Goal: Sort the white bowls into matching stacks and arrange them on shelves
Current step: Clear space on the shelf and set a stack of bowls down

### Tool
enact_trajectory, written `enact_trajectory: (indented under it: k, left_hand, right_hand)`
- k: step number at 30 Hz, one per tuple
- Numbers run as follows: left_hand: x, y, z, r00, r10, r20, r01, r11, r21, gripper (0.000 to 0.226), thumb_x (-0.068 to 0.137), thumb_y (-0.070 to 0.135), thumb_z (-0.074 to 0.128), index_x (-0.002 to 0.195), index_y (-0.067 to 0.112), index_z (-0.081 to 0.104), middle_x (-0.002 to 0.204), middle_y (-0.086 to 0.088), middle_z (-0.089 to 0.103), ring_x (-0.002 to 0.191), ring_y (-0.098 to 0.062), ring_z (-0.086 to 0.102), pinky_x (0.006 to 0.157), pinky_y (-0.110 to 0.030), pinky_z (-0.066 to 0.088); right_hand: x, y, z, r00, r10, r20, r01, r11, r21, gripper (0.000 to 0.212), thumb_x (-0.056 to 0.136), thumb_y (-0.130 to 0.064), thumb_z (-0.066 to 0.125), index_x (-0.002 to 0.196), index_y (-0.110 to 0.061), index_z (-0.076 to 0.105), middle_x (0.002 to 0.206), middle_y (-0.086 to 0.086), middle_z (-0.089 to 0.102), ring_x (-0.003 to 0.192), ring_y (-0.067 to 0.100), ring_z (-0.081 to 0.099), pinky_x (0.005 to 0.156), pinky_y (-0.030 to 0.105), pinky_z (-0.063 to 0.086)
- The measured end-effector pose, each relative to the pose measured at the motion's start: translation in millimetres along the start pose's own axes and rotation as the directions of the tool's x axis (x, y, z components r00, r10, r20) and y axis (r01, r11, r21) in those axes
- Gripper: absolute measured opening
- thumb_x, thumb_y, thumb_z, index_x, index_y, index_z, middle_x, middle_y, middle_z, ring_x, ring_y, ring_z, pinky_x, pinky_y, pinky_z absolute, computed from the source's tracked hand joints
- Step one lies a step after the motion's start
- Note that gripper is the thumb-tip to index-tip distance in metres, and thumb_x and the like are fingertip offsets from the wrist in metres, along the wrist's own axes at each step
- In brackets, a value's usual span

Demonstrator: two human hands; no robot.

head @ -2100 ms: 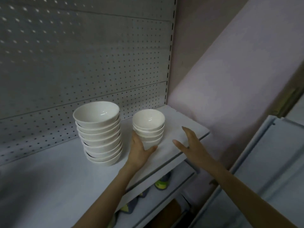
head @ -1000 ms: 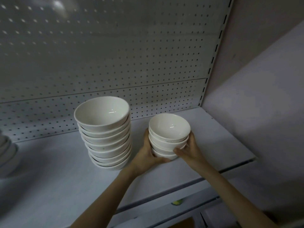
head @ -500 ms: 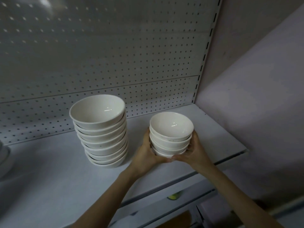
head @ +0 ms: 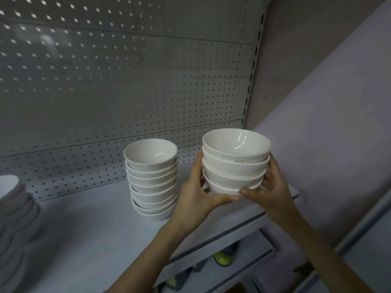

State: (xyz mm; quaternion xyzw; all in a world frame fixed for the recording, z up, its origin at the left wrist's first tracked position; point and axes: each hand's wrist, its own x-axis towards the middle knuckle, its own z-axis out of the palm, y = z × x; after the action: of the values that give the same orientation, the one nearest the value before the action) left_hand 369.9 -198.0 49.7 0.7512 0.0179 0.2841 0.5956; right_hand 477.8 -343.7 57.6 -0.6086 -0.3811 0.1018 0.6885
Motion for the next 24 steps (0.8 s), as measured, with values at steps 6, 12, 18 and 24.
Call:
enact_trajectory:
  k: [6, 12, 18, 24]
  left_hand:
    - [-46, 52, -43, 0.994, 0.083, -0.067, -0.084, 0.996, -0.015, 0.099, 0.058, 0.021, 0.086, 0.132, 0.052, 0.028, 0.128, 0.023, 0.054, 0.116, 0.004, 0.053, 0.087, -0.016, 0.05]
    - [-103, 90, -111, 0.983, 0.1, -0.151, -0.092, 0.994, 0.061, 0.103, 0.057, 0.025, 0.089, 0.134, 0.054, 0.028, 0.124, 0.021, 0.059, 0.114, 0.001, 0.056, 0.085, -0.02, 0.053]
    - [-156, 129, -172, 0.959, 0.123, -0.253, -0.085, 0.984, 0.159, 0.101, 0.057, 0.025, 0.086, 0.133, 0.056, 0.026, 0.124, 0.025, 0.057, 0.111, 0.007, 0.056, 0.08, -0.014, 0.052]
    - [-193, 150, -221, 0.898, 0.12, -0.424, -0.006, 0.966, 0.259, 0.103, 0.055, 0.017, 0.091, 0.129, 0.056, 0.03, 0.098, 0.038, 0.063, 0.097, 0.01, 0.061, 0.071, -0.008, 0.049]
  right_hand:
    - [-26, -45, 54, 0.999, -0.052, -0.001, 0.052, 0.998, -0.019, 0.112, 0.04, -0.053, 0.088, 0.136, -0.035, 0.034, 0.121, -0.021, 0.06, 0.115, 0.001, 0.056, 0.078, 0.015, 0.051]
    - [-50, -79, 130, 0.993, -0.107, 0.042, 0.107, 0.994, 0.002, 0.115, 0.034, -0.061, 0.086, 0.135, -0.04, 0.036, 0.115, -0.023, 0.063, 0.109, -0.002, 0.058, 0.071, 0.014, 0.052]
    - [-65, -103, 207, 0.976, -0.168, 0.137, 0.162, 0.985, 0.057, 0.105, 0.043, -0.062, 0.083, 0.135, -0.037, 0.038, 0.119, -0.016, 0.063, 0.11, 0.005, 0.059, 0.073, 0.017, 0.052]
    - [-60, -110, 274, 0.943, -0.205, 0.263, 0.178, 0.977, 0.12, 0.114, 0.045, -0.067, 0.079, 0.142, -0.03, 0.031, 0.124, -0.008, 0.06, 0.114, 0.009, 0.057, 0.076, 0.02, 0.053]
